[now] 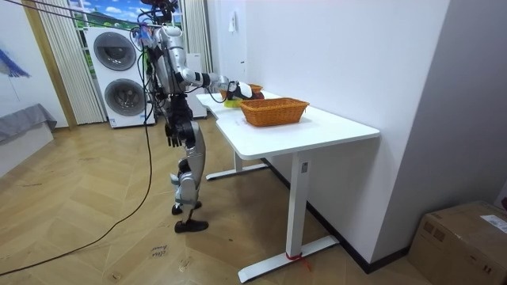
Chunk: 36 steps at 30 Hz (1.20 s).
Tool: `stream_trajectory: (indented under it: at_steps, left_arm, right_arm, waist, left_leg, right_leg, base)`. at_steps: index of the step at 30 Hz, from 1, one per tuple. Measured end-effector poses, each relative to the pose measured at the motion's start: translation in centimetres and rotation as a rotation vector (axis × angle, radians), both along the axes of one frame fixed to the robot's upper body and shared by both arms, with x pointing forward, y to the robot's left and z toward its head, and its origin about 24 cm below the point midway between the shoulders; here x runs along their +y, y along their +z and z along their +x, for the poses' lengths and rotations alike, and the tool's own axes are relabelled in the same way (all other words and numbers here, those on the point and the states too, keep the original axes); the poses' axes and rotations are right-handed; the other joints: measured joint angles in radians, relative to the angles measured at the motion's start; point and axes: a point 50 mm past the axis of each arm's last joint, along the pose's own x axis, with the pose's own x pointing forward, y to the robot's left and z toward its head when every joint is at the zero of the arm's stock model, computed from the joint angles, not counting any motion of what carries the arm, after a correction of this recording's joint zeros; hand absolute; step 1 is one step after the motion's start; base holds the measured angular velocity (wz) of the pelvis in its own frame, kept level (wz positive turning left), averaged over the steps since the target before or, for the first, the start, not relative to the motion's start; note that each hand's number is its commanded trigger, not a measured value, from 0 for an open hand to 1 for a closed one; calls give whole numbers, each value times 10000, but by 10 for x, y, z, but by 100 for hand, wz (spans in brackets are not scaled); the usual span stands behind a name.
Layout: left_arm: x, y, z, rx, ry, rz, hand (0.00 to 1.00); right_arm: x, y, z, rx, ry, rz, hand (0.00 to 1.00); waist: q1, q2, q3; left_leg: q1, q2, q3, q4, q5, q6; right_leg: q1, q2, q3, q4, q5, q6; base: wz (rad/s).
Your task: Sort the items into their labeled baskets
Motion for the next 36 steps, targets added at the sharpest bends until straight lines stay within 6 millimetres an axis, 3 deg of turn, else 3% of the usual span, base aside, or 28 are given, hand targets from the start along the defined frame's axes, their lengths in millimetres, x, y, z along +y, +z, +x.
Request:
stream_trajectory:
  at_steps: [10,23,28,36]
  left_arm:
    - [12,3,-4,48,672,716,0]
    - [15,3,2,-117,712,831,0]
    - [16,4,8,-338,643,856,0]
    - [18,4,10,-426,612,889,0]
  right_arm:
    - [-2,6,7,405,1015,-824,0]
    - [1,9,9,823,1963,-1016,0]
    - [0,12,10,898,2261,-1156,0]
    - [0,12,9,1122,2395,-1170,0]
  waist:
    - [233,-116,-28]
    - [385,-250,-6]
    - [442,-365,53]
    - [438,-369,54]
  left_leg:
    - [-1,8,-2,-2,4,-5]
    - [-2,6,-2,-22,4,-5]
    - [-1,4,-10,-23,3,-4]
    - [2,4,-9,-20,3,-4]
  right_leg:
    - [2,1,-12,-12,0,0]
    - [32,3,-20,-95,0,0]
    - [46,2,-24,-107,0,0]
    - [52,5,-24,-115,0,0]
  base:
    - [0]
    - [0]
    - [0]
    - [0]
